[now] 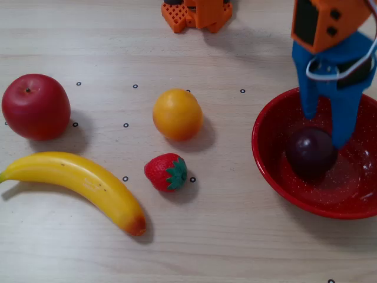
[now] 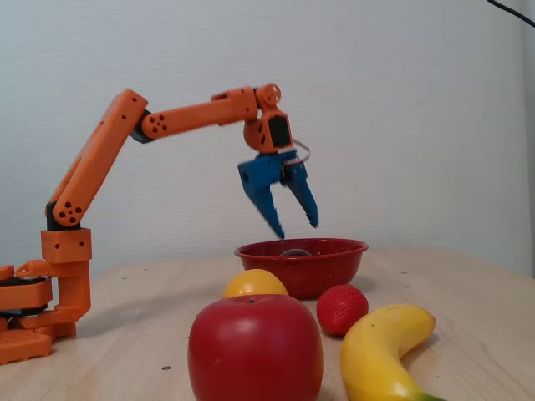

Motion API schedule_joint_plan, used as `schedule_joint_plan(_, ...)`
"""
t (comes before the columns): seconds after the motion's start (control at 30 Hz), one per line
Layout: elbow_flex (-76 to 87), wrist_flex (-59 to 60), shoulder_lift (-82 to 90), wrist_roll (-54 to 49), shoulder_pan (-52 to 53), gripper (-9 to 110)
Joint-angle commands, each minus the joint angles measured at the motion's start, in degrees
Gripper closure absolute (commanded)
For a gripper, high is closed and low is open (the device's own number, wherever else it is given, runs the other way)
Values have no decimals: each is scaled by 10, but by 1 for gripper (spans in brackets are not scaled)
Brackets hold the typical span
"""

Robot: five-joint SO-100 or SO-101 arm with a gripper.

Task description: Put the plum in the red bowl.

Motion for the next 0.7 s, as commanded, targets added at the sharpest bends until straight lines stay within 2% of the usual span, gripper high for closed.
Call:
schedule_joint_plan(0.0,-34,-14,144,-18,-29,96)
schedule_joint_plan(0.1,-11,6,204,-20,-54,101)
schedule_joint_plan(0.33,110,14,367,-19,-127,101)
schedule_joint_plan(0.67,503,-107,656,35,-279,101)
